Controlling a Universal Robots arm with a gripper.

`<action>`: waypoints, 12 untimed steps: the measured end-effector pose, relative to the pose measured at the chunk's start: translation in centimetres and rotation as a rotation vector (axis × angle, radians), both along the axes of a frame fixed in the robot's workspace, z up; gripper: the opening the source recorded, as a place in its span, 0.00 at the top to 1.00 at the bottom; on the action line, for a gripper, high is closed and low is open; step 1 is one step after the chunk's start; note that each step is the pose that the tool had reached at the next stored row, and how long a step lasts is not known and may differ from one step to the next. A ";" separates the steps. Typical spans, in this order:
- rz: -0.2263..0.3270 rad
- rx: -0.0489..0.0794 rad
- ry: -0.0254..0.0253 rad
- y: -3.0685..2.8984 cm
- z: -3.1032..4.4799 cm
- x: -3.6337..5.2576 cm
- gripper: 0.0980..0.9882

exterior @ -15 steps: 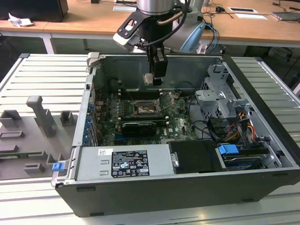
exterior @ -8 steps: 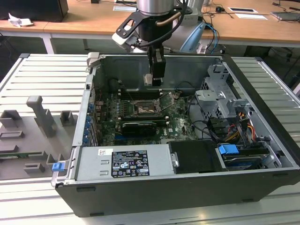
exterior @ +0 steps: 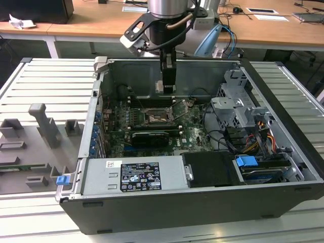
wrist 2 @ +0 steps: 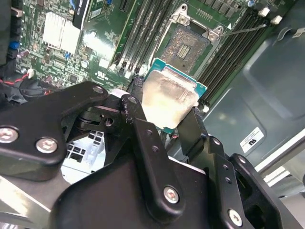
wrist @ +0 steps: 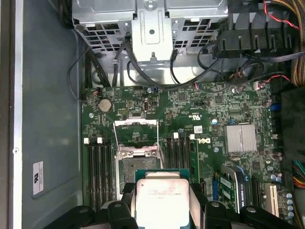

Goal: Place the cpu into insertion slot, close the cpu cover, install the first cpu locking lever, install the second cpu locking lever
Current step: 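Place the cpu into insertion slot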

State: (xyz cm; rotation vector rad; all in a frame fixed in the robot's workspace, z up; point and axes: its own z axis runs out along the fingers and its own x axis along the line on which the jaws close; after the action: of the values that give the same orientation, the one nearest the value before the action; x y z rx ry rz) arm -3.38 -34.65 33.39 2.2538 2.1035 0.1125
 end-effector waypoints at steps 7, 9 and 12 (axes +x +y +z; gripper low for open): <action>-0.015 -0.008 -0.0001 0.00 -0.75 0.00 0.51; -0.015 -0.011 0.0000 0.00 -0.88 0.00 0.51; -0.015 -0.014 -0.0002 0.00 -1.32 0.00 0.51</action>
State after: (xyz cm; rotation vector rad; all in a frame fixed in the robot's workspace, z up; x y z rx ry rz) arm -3.38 -34.65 32.07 2.2614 2.0797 0.0967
